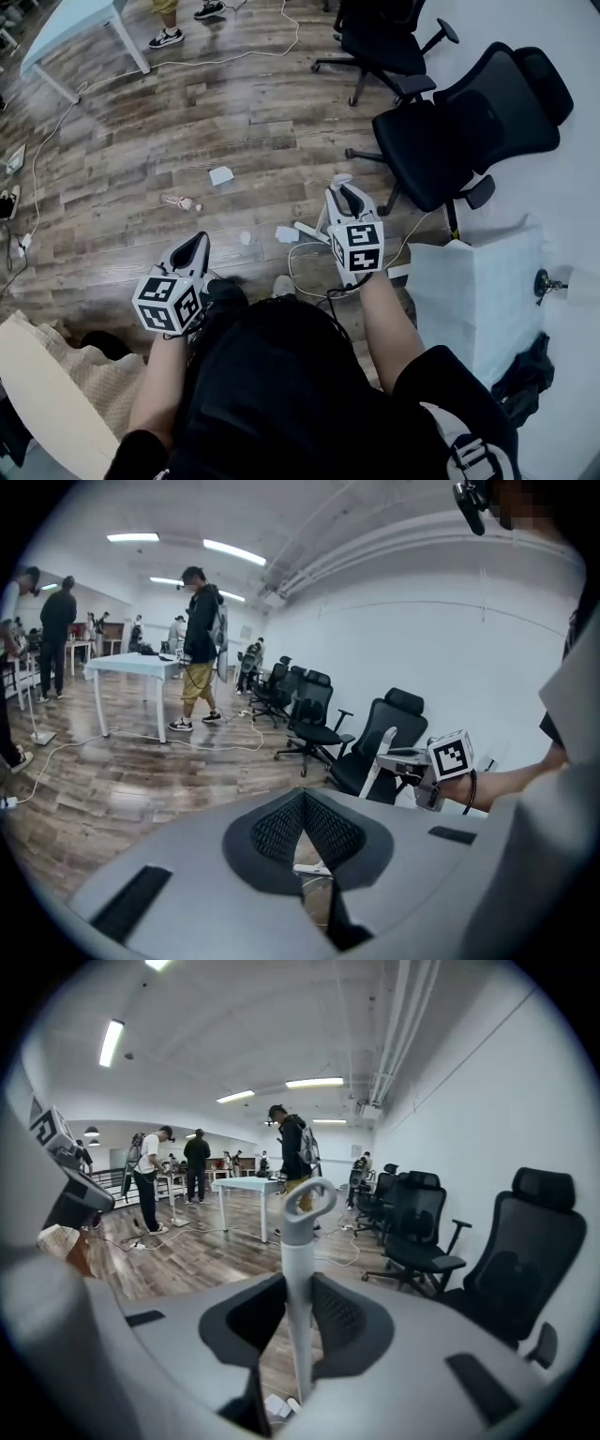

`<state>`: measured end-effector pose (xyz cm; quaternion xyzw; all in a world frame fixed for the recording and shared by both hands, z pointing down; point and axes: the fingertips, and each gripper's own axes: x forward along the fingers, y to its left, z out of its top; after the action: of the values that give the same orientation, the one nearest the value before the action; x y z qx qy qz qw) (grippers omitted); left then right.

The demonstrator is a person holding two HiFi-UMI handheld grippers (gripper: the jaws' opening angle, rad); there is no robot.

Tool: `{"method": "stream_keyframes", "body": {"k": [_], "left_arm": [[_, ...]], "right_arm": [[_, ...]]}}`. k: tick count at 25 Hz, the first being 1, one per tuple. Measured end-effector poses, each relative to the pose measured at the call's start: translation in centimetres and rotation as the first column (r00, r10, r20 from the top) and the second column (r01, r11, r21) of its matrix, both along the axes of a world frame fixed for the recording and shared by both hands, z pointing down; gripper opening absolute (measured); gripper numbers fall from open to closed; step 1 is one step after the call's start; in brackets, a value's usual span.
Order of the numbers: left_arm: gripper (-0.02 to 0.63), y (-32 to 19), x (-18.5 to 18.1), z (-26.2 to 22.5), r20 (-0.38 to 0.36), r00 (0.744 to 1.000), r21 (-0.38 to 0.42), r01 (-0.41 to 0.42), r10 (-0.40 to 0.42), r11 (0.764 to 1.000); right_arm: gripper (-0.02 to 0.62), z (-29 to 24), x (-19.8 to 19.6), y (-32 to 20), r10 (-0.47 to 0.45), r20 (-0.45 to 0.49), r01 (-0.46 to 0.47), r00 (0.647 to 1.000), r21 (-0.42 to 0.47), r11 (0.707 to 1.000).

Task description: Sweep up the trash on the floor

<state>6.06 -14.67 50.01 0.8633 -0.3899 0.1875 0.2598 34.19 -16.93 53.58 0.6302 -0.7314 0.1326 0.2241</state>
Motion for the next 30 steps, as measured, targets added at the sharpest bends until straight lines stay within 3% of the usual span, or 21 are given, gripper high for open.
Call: {"method": "stream_keyframes", "body": {"k": [6, 11, 17, 23, 27, 30], "left_arm": [[-0.006, -2.3, -4.4, -0.7, -0.015, 0.998, 0.014, 0.066, -0.065, 0.998], [-0.006, -2.4, -7.4, -0.5, -0.024, 0.992, 0.005, 0.125, -0.125, 0.992], [-0.006, -2.9, -12.3, 0.6, -0.044, 0.974, -0.015, 0.22, -0.22, 0.975], [-0.006, -4.1, -15.0, 1.3, -0.07, 0.965, -0.03, 0.253, -0.254, 0.967], [-0.006, -4.6, -16.3, 1.4, -0.081, 0.962, -0.029, 0.261, -0.262, 0.965], [-0.005, -4.7, -17.7, 1.8, -0.079, 0.957, -0.033, 0.276, -0.278, 0.961]], "right_arm": [[0.098, -0.2, -9.3, -2.9, -0.187, 0.014, 0.187, 0.982, -0.006, 0.982], [0.098, -0.2, -14.7, -5.1, -0.288, 0.025, 0.289, 0.957, -0.018, 0.957], [0.098, -0.5, -18.7, -8.2, -0.318, 0.043, 0.319, 0.947, -0.022, 0.947], [0.098, -2.9, -21.7, -12.6, -0.332, 0.07, 0.33, 0.941, 0.035, 0.943], [0.098, -5.4, -24.8, -16.4, -0.377, 0.063, 0.37, 0.924, 0.106, 0.923], [0.098, -6.0, -28.0, -19.3, -0.434, 0.011, 0.428, 0.901, 0.143, 0.892]]}}
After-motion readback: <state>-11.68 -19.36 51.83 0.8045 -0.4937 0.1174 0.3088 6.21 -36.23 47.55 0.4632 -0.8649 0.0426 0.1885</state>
